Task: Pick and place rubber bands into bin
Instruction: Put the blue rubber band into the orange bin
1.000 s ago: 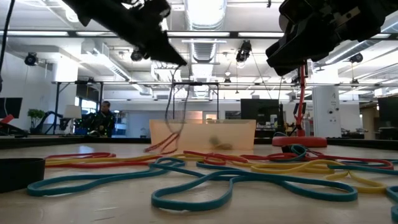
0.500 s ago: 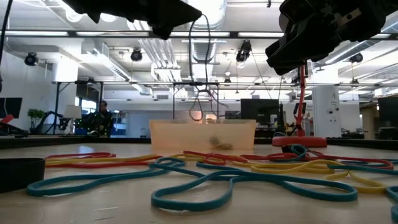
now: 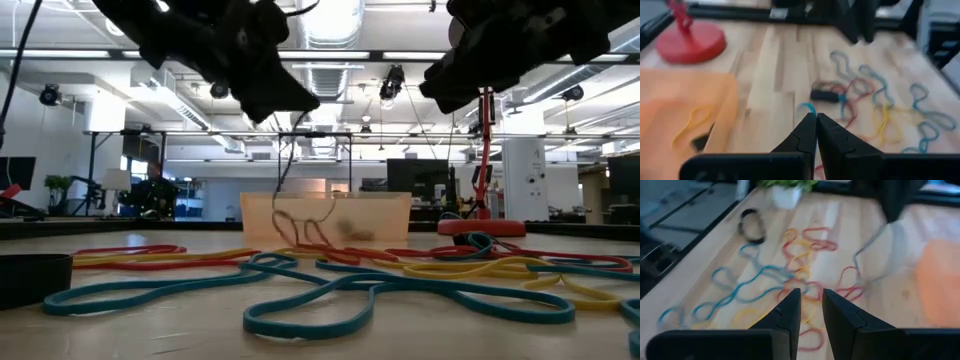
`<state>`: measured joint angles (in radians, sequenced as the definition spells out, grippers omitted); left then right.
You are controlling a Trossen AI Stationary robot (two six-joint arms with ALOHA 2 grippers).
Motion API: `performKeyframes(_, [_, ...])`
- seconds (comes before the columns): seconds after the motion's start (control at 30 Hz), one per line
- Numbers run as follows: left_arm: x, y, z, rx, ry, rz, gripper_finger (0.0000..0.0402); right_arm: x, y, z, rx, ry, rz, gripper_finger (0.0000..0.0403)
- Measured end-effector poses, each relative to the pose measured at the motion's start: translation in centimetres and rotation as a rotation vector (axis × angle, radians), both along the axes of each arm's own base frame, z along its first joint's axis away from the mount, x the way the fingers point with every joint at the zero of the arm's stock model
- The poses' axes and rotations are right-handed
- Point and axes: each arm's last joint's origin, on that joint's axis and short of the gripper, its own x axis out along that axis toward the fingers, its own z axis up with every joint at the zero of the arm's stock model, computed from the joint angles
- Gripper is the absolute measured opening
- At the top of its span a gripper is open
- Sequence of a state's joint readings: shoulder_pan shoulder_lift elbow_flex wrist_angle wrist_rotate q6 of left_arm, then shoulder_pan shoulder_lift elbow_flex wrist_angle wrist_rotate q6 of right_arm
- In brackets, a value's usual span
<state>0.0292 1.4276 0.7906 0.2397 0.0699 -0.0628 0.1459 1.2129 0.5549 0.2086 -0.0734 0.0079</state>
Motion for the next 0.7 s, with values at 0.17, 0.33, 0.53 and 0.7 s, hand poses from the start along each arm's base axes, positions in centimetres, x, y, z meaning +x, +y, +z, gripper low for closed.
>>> performKeyframes(0.17, [0.1,0.1,0.1,0.019,-0.018,-0.003,0.0,0.4,0.0,-0.5,0.004,0.014,-0.037,0.0068])
performKeyframes(0.33, [0.1,0.1,-0.1,0.02,-0.014,-0.006,0.0,1.8,0.2,-2.5,0.017,0.044,-0.048,0.0068])
performKeyframes(0.53, [0.0,0.1,-0.1,0.023,-0.013,-0.007,0.0,4.6,0.6,-5.8,0.009,0.077,-0.051,0.0068])
performKeyframes(0.7, [0.0,0.1,-0.1,0.028,-0.021,-0.009,0.0,6.7,0.5,-7.9,-0.007,0.144,-0.107,0.0083])
